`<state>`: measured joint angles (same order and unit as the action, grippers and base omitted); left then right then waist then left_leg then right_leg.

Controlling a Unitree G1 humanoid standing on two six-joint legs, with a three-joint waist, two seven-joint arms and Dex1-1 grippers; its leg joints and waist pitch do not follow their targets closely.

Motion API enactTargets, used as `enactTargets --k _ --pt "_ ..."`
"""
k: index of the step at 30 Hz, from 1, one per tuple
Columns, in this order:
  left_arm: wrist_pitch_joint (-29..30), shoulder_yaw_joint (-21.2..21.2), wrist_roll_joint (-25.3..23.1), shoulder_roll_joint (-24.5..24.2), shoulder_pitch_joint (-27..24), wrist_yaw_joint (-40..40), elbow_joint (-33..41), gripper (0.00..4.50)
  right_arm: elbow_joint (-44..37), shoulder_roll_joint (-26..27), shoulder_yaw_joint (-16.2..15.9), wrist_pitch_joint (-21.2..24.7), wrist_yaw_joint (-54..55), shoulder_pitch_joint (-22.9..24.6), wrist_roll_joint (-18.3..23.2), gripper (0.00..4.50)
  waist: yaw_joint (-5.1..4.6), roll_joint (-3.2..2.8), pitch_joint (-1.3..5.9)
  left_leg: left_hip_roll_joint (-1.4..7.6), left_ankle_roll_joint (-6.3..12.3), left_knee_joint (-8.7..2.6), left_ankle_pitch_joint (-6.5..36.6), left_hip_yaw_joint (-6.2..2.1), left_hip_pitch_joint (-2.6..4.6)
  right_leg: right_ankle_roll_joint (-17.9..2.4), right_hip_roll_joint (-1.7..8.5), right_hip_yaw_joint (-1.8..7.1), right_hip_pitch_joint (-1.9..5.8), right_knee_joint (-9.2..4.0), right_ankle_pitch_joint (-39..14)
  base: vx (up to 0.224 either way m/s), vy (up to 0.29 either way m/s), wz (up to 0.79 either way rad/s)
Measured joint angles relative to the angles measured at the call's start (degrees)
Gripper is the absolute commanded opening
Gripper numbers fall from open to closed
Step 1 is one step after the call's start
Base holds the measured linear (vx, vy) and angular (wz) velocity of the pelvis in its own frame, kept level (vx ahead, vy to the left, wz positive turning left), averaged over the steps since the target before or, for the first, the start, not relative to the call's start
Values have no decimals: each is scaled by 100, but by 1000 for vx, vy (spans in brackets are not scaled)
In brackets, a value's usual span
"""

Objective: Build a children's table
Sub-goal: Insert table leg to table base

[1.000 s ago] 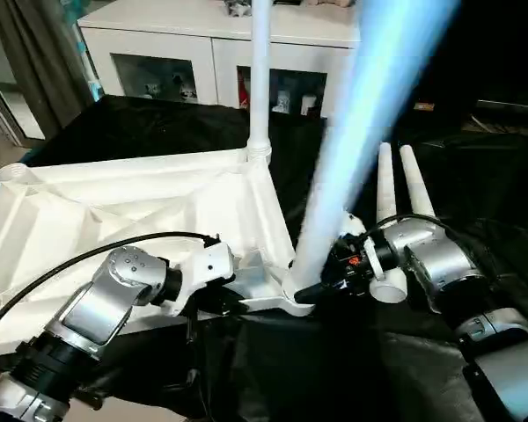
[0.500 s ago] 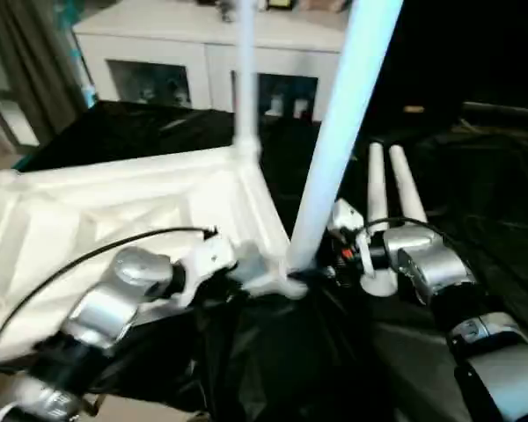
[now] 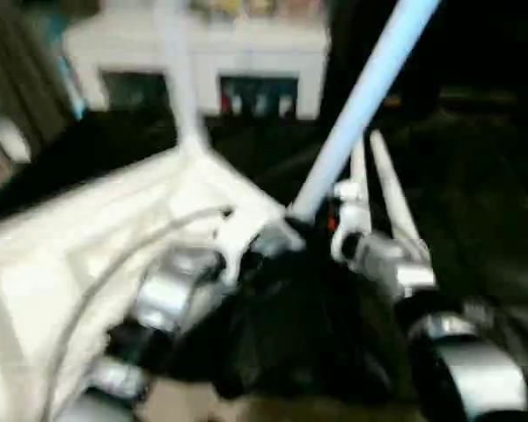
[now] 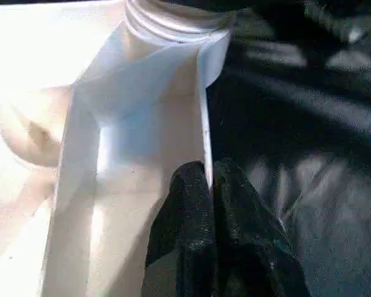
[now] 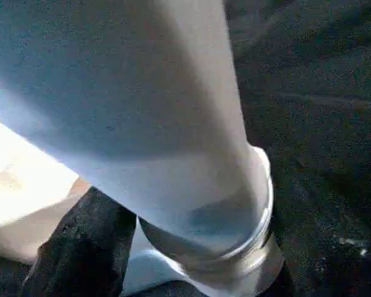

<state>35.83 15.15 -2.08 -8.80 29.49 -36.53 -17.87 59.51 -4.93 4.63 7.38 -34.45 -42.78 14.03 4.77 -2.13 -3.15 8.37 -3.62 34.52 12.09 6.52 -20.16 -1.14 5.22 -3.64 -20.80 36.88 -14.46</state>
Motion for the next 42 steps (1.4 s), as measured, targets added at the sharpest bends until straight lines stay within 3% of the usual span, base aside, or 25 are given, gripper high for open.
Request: enactTargets --k 1,2,6,10,15,16,20,24,25,26,31,33,34,37,42 --pt "0 -3 -10 -14 1 4 -2 0 6 13 3 2 14 -6 -1 280 -13 41 2 47 6 -35 -4 65 0 -48 -5 -3 2 -36 50 0 0 0" --pt "-1 -2 -14 -28 1 3 -8 0 6 21 3 3 14 -11 -10 280 -24 41 1 73 6 -50 -4 105 7 -45 -6 -6 4 -53 51 0 0 0" --pt "-209 113 -15 -211 1 -117 -6 0 -24 21 2 2 -110 -37 -30 280 -54 50 -1 91 6 -163 -4 169 -3 9 0 -11 -4 -136 21 0 0 0" --pt "-1240 315 -170 -800 -21 -722 -106 0 -215 -120 12 101 -839 1 96 280 -1 54 -18 156 -24 -208 -90 235 -26 25 -11 -32 -52 -171 153 0 0 0" --pt "-2402 499 -238 -1107 60 -1489 -271 0 -969 -194 9 764 -1644 144 539 280 131 18 -22 184 60 -211 -213 282 -160 28 -11 -48 -166 -171 151 0 0 0" --pt "-2707 571 -230 -1188 158 -1726 -387 0 -1263 -202 -29 963 -1808 220 671 280 204 10 -20 184 78 -183 -204 291 -221 30 -5 -43 -222 -150 153 0 0 0" --pt "-3568 682 -157 -1319 527 -2375 -945 0 -2139 -426 -17 1339 -1942 331 1012 280 318 -18 -18 198 131 -14 -171 304 -397 52 0 -19 -355 -64 166 0 0 0" --pt "-3903 685 -154 -1328 656 -2504 -1313 0 -2538 -640 128 1393 -1981 427 1060 280 309 -18 -18 200 148 20 -159 328 -403 74 9 2 -357 -66 190 0 0 0" --pt "-3967 678 -154 -1319 693 -2513 -1419 46 -2595 -657 134 1437 -1979 486 1060 280 298 -18 -18 204 139 22 -166 332 -396 77 9 5 -355 -62 197 0 0 0" --pt "-4054 674 -154 -1288 758 -2536 -1573 46 -2751 -680 132 1516 -1978 587 1059 280 304 -20 -19 212 124 20 -175 337 -392 81 8 2 -349 -61 201 0 0 0" --pt "-4551 36 349 -1356 1077 -2585 -1772 97 -3639 -799 100 1981 -1865 908 1122 280 308 -25 -22 261 80 19 -214 383 -364 100 2 -6 -342 -30 236 0 0 0" --pt "-4532 -172 586 -1381 1115 -2681 -1635 100 -3866 -868 84 2087 -1839 922 1150 280 313 -25 -22 261 65 5 -219 390 -313 100 4 -2 -307 -27 235 0 0 0" --pt "-4194 -368 933 -1361 1012 -2794 -1274 122 -4023 -949 21 2195 -1841 941 1196 280 316 -31 -23 261 59 -5 -221 397 -288 100 5 1 -290 -27 235 0 0 0" --pt "-2897 -936 2139 -1224 876 -2980 -184 141 -4291 -1117 -143 2472 -1882 1091 1228 280 321 -37 -25 265 47 -6 -228 400 -283 100 5 -1 -287 -17 236 0 0 0" --pt "-2124 -1312 3128 -880 1228 -2851 284 182 -4408 -1198 -526 2882 -1987 1330 1064 280 333 -69 -19 263 45 -5 -230 402 -285 98 8 -1 -285 -11 237 0 0 0"
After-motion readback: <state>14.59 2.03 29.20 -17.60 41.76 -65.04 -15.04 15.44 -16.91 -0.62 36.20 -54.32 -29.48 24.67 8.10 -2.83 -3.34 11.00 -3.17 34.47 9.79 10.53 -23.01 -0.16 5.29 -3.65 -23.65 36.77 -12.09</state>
